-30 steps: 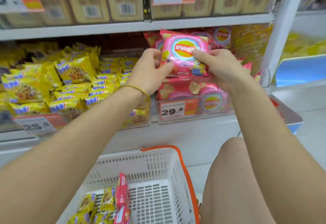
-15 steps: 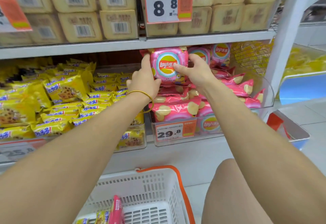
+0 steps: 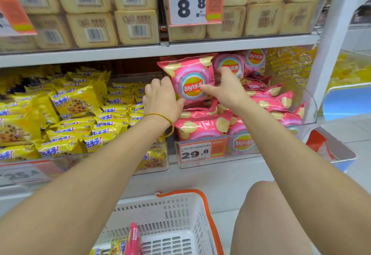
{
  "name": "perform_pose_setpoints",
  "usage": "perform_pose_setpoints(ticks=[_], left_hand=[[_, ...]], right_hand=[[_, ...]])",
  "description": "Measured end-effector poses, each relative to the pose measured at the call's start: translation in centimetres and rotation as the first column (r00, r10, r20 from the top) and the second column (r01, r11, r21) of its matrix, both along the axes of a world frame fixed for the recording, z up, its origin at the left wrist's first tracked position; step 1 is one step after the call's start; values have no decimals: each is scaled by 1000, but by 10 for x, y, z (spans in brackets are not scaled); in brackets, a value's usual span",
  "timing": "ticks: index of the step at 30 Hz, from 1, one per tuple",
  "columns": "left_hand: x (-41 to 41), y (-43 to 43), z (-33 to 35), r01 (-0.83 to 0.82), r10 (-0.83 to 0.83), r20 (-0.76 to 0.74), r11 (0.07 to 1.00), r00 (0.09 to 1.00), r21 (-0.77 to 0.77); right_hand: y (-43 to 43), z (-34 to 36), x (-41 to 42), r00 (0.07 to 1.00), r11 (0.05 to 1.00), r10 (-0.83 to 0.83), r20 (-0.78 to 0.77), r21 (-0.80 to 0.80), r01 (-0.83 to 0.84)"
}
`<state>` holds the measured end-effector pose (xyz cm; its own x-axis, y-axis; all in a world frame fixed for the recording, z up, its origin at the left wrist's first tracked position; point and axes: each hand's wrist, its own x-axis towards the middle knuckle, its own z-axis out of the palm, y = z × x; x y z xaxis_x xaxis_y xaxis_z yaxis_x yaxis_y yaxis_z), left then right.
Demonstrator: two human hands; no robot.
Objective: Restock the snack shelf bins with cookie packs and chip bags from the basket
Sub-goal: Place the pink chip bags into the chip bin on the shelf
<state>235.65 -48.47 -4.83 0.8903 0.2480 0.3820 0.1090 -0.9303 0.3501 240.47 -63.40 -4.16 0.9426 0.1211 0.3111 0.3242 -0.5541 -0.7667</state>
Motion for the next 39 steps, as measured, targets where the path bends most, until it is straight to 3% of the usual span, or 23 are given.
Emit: perform_pose_setpoints(ticks=[6, 9, 11, 13, 17, 19, 22, 24, 26, 27, 29, 32, 35, 37, 39], left_hand=[[-37, 12, -9, 106, -92, 98, 985, 991, -138], [-73, 21, -21, 228, -181, 229, 953, 957, -198], [-104, 29, -34, 325, -243, 292, 904, 925, -277], [-137, 42, -60, 349, -293, 218, 888, 931, -299], [-176, 91, -130, 158, -242, -214, 924, 946, -347], [-183, 112, -160, 58, -202, -408, 940, 890, -338], [-193, 131, -194, -49, -140, -564, 951, 814, -306], [-201, 139, -212, -69, -118, -636, 963, 763, -262], [-208, 145, -224, -94, -105, -682, 964, 724, -248], [-211, 147, -227, -103, -102, -696, 964, 711, -247], [-213, 151, -232, -111, -106, -710, 961, 696, -253], [-213, 152, -235, -116, -124, -711, 953, 692, -280], [-209, 150, -235, -98, -157, -695, 945, 701, -313], [-205, 147, -234, -71, -180, -680, 944, 710, -323], [-201, 142, -233, -55, -197, -673, 941, 713, -334]], right_hand=[[-2, -3, -54, 933, 985, -161, 323, -8, 173], [9, -17, -103, 928, 995, -76, 363, 88, 47], [24, -36, -130, 936, 993, 63, 347, 69, -93], [47, -70, -150, 945, 972, 233, 228, -10, -237], [98, -161, -164, 885, 848, 402, -236, -269, -457], [118, -211, -170, 769, 671, 449, -455, -397, -627], [138, -285, -191, 531, 386, 500, -684, -373, -844], [150, -327, -210, 395, 264, 474, -787, -300, -917], [160, -358, -228, 338, 203, 416, -845, -276, -939], [163, -368, -234, 359, 200, 383, -851, -303, -932], [163, -380, -241, 452, 280, 330, -829, -371, -885], [158, -382, -236, 553, 542, 285, -783, -344, -767], [146, -373, -221, 644, 793, 142, -752, -303, -529], [134, -365, -207, 625, 871, 73, -777, -255, -420], [122, -354, -197, 562, 860, 97, -822, -215, -462]])
